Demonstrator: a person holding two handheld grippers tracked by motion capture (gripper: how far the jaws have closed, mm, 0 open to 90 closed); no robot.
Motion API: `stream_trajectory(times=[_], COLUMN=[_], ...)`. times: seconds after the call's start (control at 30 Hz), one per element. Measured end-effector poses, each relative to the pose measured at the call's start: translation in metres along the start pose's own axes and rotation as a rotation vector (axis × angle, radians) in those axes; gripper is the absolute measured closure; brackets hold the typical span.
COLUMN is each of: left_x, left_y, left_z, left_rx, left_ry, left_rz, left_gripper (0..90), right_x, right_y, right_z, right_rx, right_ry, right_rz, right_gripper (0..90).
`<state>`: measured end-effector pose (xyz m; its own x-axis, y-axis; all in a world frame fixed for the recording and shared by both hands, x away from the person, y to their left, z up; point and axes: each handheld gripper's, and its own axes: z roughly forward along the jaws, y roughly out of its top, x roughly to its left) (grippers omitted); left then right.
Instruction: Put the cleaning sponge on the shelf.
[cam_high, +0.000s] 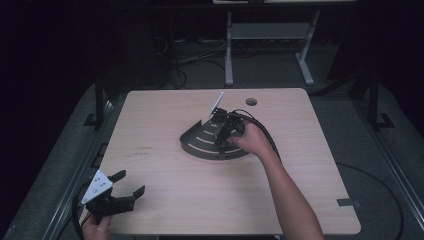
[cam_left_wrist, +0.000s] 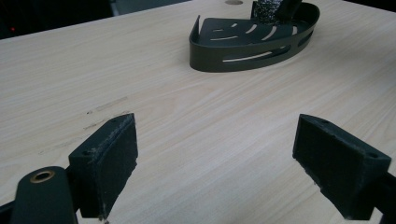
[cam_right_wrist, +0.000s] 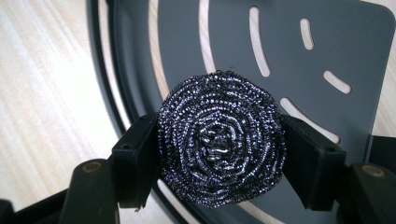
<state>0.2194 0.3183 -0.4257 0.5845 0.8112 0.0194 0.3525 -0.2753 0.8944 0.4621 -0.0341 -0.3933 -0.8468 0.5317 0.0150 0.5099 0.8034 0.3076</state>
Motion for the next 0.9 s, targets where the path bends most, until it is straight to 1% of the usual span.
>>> stream_trajectory(times=[0.1, 0.23, 0.27, 0.33, 0.37, 0.4, 0.47, 0.53, 0.57, 0.73, 0.9], left_x=[-0.001, -0.001, -0.001, -0.001, -0.001, -0.001, -0.001, -0.001, -0.001, -0.001, -0.001], left_y=[0.000, 0.000, 0.000, 0.000, 0.000, 0.000, 0.000, 0.000, 0.000, 0.000, 0.000], left_z=[0.000, 0.001, 0.001, 0.001, 0.001, 0.001, 0.001, 0.001, 0.001, 0.001, 0.001], left_rx=[-0.001, 0.002, 0.002, 0.000, 0.002, 0.003, 0.004, 0.001, 0.002, 0.005, 0.003], left_ry=[-0.001, -0.001, -0.001, -0.003, -0.002, -0.003, -0.002, -0.002, -0.001, 0.000, 0.001], left_rz=[-0.001, 0.000, 0.000, 0.000, 0.002, 0.003, 0.004, 0.002, -0.001, -0.001, -0.001], left_gripper=[13.2, 13.3, 13.2, 13.2, 13.3, 13.2, 13.3, 13.2, 13.3, 13.3, 13.2], right_x=[-0.003, -0.008, -0.008, -0.011, -0.012, -0.013, -0.013, -0.015, -0.015, -0.013, -0.014], right_y=[0.000, -0.002, -0.002, -0.005, -0.006, -0.007, -0.008, -0.008, -0.008, -0.007, -0.006], right_z=[0.004, 0.010, 0.010, 0.015, 0.016, 0.017, 0.018, 0.019, 0.020, 0.024, 0.026], right_rx=[-0.005, -0.014, -0.014, -0.013, -0.005, -0.002, -0.003, -0.006, -0.005, 0.005, 0.002], right_ry=[0.000, 0.016, 0.016, 0.019, 0.021, 0.014, 0.010, 0.017, 0.024, 0.009, 0.010], right_rz=[0.016, 0.050, 0.050, 0.077, 0.078, 0.079, 0.081, 0.088, 0.101, 0.096, 0.097], right_gripper=[32.2, 32.2, 32.2, 32.1, 32.1, 32.1, 32.1, 32.1, 32.1, 31.9, 31.9])
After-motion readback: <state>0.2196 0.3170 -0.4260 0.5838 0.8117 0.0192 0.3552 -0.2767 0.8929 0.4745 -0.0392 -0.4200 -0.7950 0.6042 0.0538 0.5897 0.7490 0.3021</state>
